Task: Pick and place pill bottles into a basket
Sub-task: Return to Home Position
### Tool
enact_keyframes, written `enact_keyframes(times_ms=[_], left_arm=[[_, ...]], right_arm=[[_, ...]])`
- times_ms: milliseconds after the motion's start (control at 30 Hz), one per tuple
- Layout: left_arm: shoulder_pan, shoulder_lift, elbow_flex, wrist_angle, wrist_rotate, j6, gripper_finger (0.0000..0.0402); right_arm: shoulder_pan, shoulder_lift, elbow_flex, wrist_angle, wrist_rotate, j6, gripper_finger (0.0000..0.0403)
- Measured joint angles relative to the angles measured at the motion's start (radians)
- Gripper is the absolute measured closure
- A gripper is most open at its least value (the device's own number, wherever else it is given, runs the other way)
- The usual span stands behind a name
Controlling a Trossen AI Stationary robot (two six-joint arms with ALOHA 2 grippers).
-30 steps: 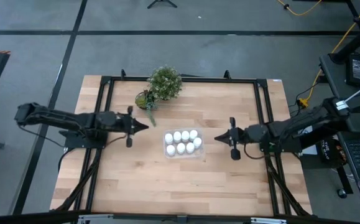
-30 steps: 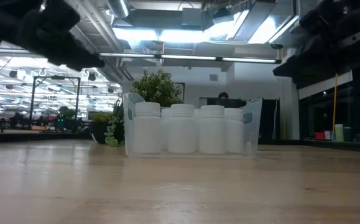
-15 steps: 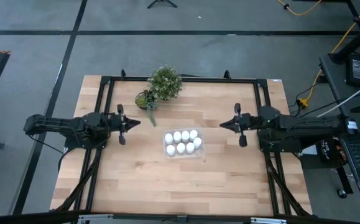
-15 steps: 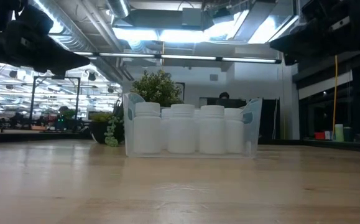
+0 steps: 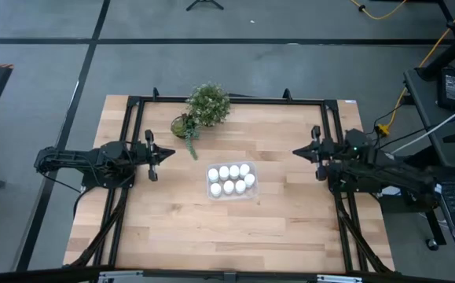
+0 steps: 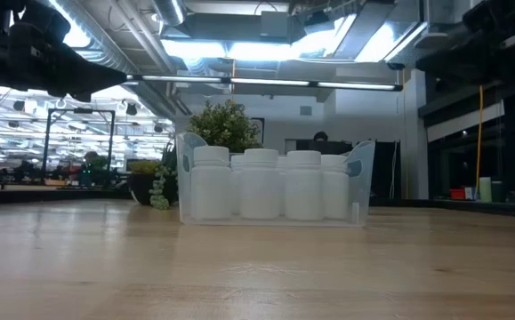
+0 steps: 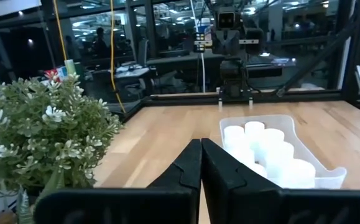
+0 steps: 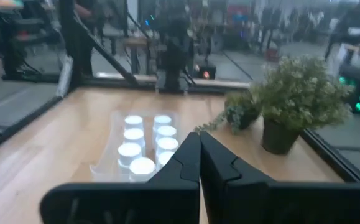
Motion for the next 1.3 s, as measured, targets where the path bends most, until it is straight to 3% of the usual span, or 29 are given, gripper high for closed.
enact_keyframes(times_ms=[267, 400, 567, 800, 1067, 1300], left_arm=[[0.000, 0.000, 0.000, 0.000, 0.000, -0.091, 0.0399], [0.000, 0.000, 0.000, 0.001, -0.011, -0.122, 0.0400], [0.000, 0.003, 0.000, 0.013, -0.112, -0.127, 0.0399], [0.000, 0.006, 0.000, 0.012, -0.103, -0.148, 0.0398], [0.000, 0.010, 0.000, 0.024, -0.331, -0.047, 0.0398], [0.000, 0.010, 0.000, 0.025, -0.358, -0.043, 0.0397]], right_arm=[[-0.002, -0.096, -0.196, 0.267, -0.016, 0.044, 0.0403], [-0.002, -0.094, -0.193, 0.268, -0.013, 0.022, 0.0403], [-0.002, -0.095, -0.192, 0.306, -0.013, 0.020, 0.0402], [-0.002, -0.094, -0.192, 0.275, -0.012, 0.069, 0.0387], [-0.002, -0.094, -0.192, 0.264, -0.012, 0.179, 0.0383], [-0.002, -0.094, -0.192, 0.264, -0.012, 0.178, 0.0382]])
